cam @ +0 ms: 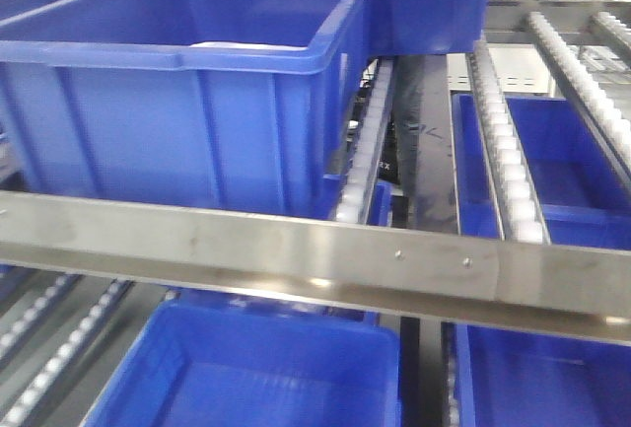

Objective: Move white bin to right shelf second layer

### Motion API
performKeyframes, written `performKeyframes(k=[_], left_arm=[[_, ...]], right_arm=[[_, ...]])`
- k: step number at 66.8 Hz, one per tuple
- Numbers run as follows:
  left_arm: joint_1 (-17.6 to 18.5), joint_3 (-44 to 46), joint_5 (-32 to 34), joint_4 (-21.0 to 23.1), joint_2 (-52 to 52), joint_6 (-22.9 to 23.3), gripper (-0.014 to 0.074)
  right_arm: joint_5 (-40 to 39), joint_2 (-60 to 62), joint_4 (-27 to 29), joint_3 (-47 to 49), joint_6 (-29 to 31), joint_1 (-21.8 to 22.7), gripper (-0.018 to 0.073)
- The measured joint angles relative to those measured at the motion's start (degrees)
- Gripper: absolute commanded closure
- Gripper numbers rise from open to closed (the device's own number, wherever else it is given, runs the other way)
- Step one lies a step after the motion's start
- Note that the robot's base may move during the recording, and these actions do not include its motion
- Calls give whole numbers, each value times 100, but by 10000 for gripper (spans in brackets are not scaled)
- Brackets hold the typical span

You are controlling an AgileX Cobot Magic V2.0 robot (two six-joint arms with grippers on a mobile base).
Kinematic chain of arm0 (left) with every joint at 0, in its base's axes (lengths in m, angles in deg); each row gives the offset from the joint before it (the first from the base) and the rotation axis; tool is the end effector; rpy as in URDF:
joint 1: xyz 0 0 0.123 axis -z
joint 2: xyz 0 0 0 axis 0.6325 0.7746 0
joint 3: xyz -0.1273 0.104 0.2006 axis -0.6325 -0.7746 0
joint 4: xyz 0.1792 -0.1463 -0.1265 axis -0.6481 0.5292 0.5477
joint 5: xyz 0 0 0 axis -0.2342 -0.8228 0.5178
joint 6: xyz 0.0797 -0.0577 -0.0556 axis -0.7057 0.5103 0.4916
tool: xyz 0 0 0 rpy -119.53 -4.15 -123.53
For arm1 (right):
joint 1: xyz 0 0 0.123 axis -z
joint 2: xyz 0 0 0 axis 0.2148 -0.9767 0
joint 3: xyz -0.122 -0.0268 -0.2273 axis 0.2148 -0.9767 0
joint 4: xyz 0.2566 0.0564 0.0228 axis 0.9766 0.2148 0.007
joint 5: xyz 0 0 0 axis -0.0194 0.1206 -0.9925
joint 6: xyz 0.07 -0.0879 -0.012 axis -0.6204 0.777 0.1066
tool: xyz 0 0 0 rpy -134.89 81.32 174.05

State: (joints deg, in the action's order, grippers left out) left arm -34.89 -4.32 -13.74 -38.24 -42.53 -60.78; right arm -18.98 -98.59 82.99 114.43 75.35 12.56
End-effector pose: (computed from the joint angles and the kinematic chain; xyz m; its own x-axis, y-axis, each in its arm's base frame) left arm 0.1157 -0.0087 0.1954 -0.0664 0.0489 -0.9966 0.0787 0.9959 0.0436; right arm 0.1394 -0.0004 0.3196 -0.4794 0.0889 -0.8731 0.0449 0.9960 0.0768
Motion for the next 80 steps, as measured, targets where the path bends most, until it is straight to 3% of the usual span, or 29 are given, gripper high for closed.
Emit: performKeyframes(k=[80], left_arm=[[0,0,0,0,0,0,512]], right_arm=[[0,0,0,-9,0,0,503]])
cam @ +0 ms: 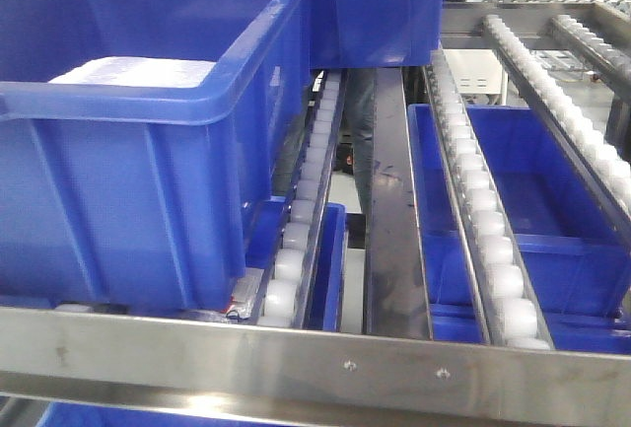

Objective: Move white bin to right shelf second layer

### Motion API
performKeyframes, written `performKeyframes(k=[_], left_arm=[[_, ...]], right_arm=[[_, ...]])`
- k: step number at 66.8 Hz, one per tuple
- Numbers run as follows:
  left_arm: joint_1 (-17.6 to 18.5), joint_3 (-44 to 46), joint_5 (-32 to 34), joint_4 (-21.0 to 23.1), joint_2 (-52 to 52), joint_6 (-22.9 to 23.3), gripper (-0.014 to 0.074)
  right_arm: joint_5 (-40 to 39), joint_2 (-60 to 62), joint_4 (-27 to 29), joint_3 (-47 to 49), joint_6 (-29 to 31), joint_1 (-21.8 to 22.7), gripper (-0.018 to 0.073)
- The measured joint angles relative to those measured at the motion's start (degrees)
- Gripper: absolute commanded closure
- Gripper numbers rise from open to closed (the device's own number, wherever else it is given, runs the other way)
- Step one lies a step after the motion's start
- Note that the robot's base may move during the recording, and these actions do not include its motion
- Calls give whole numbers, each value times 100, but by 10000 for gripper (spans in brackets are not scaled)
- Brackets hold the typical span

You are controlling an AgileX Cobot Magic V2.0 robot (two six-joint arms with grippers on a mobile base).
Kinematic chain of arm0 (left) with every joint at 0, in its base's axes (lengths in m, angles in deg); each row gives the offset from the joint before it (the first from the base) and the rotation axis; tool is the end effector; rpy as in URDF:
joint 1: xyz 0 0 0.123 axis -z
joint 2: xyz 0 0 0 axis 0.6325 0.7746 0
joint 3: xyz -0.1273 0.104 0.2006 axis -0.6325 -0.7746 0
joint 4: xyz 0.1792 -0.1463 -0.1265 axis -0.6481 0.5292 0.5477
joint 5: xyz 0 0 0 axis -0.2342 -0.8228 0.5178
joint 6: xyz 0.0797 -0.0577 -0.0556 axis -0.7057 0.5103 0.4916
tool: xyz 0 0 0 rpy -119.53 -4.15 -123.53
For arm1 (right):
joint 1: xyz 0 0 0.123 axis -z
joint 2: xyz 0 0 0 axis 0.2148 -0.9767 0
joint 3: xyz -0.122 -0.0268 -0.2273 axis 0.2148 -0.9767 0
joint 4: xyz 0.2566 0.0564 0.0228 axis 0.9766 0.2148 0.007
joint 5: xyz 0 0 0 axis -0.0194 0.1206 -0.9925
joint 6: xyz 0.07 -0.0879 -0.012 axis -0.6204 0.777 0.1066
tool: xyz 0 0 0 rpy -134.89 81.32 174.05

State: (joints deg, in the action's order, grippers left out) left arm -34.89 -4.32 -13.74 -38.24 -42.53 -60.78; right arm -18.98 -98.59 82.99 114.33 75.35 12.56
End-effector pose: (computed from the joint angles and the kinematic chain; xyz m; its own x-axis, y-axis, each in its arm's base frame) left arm 0.1157 -0.0087 0.1954 -0.0664 0.0489 -0.9966 0.0787 0.9959 0.0436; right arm 0.1395 -0.0004 0.3190 -0.4809 0.0890 -0.8723 0.0450 0.9960 0.0768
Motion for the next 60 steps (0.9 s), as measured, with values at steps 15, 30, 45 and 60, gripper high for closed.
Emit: performKeyframes(k=[15,30,45,60], left_arm=[[0,0,0,0,0,0,512],[0,0,-10,0,0,0,512],[0,0,-10,0,0,0,512],[0,0,-10,0,0,0,512]], right_arm=[[0,0,0,0,0,0,503],[0,0,0,0,0,0,503],[0,0,0,0,0,0,503],[0,0,0,0,0,0,503]])
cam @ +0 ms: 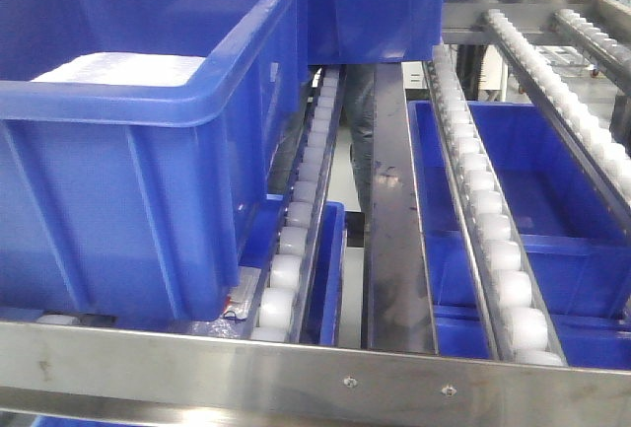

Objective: Move white bin to right shelf second layer

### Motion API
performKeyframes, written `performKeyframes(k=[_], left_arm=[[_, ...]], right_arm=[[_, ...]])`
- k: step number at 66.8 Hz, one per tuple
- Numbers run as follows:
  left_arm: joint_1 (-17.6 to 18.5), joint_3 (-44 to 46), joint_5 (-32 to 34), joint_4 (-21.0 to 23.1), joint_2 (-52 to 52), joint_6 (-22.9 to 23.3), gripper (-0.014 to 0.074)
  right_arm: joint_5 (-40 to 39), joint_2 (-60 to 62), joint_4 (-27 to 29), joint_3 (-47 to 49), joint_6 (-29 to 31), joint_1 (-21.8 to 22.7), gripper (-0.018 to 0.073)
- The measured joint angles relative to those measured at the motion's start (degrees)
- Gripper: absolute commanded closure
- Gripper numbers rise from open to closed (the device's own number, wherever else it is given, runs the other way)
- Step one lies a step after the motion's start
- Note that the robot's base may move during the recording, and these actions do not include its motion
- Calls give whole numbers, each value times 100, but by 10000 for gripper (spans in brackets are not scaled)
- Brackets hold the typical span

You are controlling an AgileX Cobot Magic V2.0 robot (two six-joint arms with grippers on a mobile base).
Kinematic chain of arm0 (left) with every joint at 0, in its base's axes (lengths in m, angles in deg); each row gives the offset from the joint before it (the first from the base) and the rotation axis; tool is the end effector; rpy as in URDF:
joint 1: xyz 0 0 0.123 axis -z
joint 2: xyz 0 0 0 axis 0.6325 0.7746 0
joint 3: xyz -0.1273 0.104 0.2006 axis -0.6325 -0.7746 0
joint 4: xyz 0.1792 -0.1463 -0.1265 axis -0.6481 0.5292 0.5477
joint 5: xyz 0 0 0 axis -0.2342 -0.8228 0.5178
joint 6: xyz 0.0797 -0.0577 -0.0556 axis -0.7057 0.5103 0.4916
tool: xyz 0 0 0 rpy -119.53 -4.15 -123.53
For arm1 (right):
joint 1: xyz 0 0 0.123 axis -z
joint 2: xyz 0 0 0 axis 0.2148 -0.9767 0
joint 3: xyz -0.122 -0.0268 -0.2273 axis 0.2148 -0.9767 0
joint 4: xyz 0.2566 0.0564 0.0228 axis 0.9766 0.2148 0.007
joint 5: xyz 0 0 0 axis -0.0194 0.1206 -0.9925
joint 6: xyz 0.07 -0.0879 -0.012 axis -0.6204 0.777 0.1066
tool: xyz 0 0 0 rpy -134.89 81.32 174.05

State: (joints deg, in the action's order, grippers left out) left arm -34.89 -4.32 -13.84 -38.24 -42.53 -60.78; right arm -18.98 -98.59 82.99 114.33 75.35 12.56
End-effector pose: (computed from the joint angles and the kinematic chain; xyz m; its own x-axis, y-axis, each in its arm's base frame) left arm 0.1157 -0.0087 0.1952 -0.0681 0.0490 -0.9965 0.0788 0.9959 0.0436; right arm 0.1395 -0.0004 0.3190 -0.4809 0.0890 -0.8723 0.0450 0.9960 0.0768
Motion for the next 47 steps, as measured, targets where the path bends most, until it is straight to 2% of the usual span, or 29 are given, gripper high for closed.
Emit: performKeyframes(k=[37,47], left_arm=[[0,0,0,0,0,0,512],[0,0,0,0,0,0,512]], right_arm=[[0,0,0,0,0,0,503],[-125,0,-229,-203,0,0,503]])
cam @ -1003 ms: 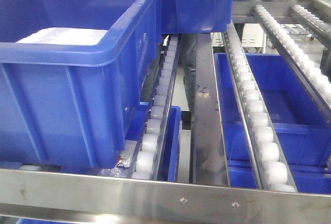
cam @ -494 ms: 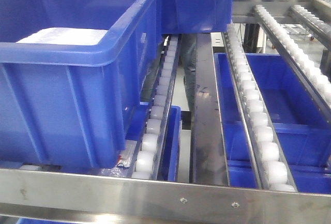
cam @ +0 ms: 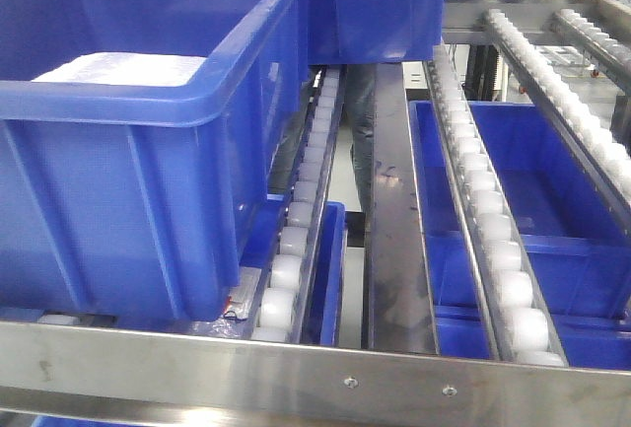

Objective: Move white bin to right shelf second layer

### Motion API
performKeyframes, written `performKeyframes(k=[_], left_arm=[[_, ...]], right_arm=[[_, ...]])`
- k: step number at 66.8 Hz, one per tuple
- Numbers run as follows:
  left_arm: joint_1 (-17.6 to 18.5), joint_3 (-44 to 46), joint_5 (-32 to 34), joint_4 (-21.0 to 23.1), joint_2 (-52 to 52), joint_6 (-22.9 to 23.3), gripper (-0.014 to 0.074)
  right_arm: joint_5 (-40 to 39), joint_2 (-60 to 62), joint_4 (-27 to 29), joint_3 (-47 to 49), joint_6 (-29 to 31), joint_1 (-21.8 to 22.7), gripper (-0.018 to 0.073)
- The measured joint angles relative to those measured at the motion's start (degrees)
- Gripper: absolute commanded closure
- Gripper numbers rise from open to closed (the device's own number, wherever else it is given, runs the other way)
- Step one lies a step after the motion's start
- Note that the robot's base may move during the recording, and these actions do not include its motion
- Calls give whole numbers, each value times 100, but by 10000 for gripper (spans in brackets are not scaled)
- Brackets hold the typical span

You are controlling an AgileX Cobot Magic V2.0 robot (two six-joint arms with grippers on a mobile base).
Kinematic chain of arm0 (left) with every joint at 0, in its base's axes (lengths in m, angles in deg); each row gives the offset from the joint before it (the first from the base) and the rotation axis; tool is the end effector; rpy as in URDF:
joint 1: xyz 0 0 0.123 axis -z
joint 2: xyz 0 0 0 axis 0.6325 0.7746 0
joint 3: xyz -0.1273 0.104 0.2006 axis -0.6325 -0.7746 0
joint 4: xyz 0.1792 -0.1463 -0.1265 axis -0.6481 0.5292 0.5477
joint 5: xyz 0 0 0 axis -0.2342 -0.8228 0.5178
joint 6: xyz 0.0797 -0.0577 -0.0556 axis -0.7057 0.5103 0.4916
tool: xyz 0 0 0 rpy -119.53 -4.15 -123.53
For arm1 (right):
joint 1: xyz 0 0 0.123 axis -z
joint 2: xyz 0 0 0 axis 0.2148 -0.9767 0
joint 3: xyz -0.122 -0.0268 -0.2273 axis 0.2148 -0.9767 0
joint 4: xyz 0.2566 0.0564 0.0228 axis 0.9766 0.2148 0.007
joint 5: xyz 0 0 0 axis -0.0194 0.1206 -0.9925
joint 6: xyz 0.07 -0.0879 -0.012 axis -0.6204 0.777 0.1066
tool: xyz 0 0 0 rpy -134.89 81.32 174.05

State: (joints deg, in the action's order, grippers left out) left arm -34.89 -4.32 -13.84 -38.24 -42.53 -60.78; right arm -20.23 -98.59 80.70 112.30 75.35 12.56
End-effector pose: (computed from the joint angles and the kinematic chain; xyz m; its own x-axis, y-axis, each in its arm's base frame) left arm 0.1157 -0.0087 0.1952 -0.0681 0.0490 -0.9965 0.0788 0.9959 0.0436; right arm 0.1418 -0.0036 0.3089 -0.4921 0.0602 -0.8685 0.0558 0.9977 0.0375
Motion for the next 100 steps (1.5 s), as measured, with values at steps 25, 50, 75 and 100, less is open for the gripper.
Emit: performKeyframes(k=[25,50,75,100], left_arm=[[0,0,0,0,0,0,512],[0,0,0,0,0,0,512],[0,0,0,0,0,0,512],[0,0,0,0,0,0,512]], right_arm=[[-1077,-842,-54,-734,0,0,503],[-2085,-2716,326,-742,0,0,503],[-2506,-3547,366,-742,0,0,503],[-2829,-3810,379,-742,0,242,503]])
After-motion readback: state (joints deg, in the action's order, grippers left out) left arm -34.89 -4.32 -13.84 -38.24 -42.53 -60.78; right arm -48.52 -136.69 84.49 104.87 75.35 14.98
